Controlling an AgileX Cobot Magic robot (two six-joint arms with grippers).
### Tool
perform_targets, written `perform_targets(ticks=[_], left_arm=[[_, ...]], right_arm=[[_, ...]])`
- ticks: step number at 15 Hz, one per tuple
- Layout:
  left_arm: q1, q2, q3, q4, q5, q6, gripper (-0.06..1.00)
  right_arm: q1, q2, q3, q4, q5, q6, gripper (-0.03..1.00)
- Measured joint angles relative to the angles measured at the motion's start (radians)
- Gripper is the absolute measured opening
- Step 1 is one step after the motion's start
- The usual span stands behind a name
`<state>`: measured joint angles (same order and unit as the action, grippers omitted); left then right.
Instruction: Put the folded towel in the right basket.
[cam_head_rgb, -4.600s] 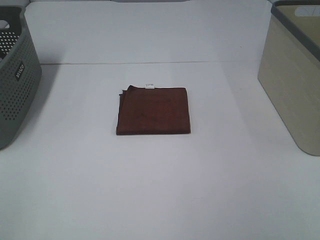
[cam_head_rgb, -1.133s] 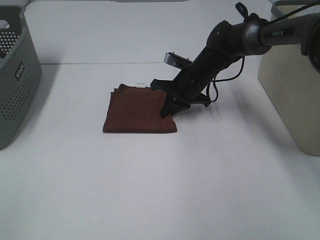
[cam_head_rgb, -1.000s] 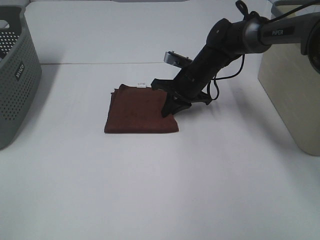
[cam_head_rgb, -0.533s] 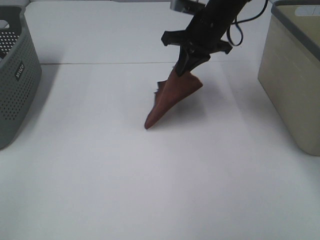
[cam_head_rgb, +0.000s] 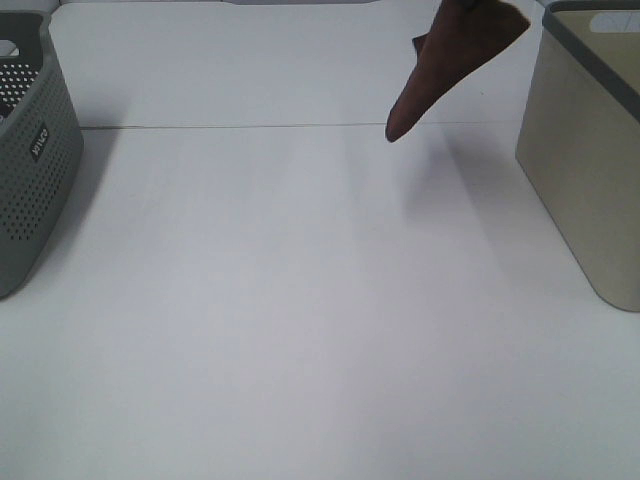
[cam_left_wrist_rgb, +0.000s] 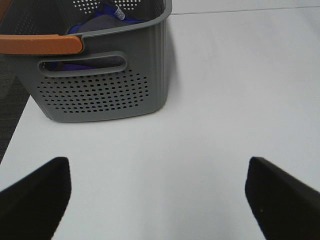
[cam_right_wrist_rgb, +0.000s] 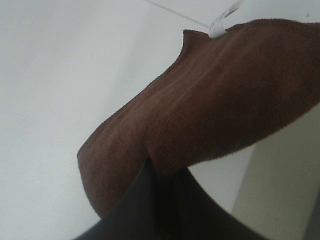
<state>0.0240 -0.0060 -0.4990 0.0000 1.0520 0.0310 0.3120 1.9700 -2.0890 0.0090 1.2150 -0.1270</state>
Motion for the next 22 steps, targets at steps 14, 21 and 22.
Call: perform_targets(ticks=[14, 21, 22], left_arm=[[0.000, 0.000, 0.000, 0.000, 0.000, 0.000, 0.88], [0.000, 0.000, 0.000, 0.000, 0.000, 0.000, 0.88], [0.000, 0.000, 0.000, 0.000, 0.000, 0.000, 0.88]], right_arm=[[-0.626, 0.007, 0.116, 0.123, 0.004, 0.009, 0.47], [-0.623, -0.039, 0.116, 0.331, 0.004, 0.022, 0.97], [-0.620, -0.064, 0.116, 0.381, 0.004, 0.007, 0.97]])
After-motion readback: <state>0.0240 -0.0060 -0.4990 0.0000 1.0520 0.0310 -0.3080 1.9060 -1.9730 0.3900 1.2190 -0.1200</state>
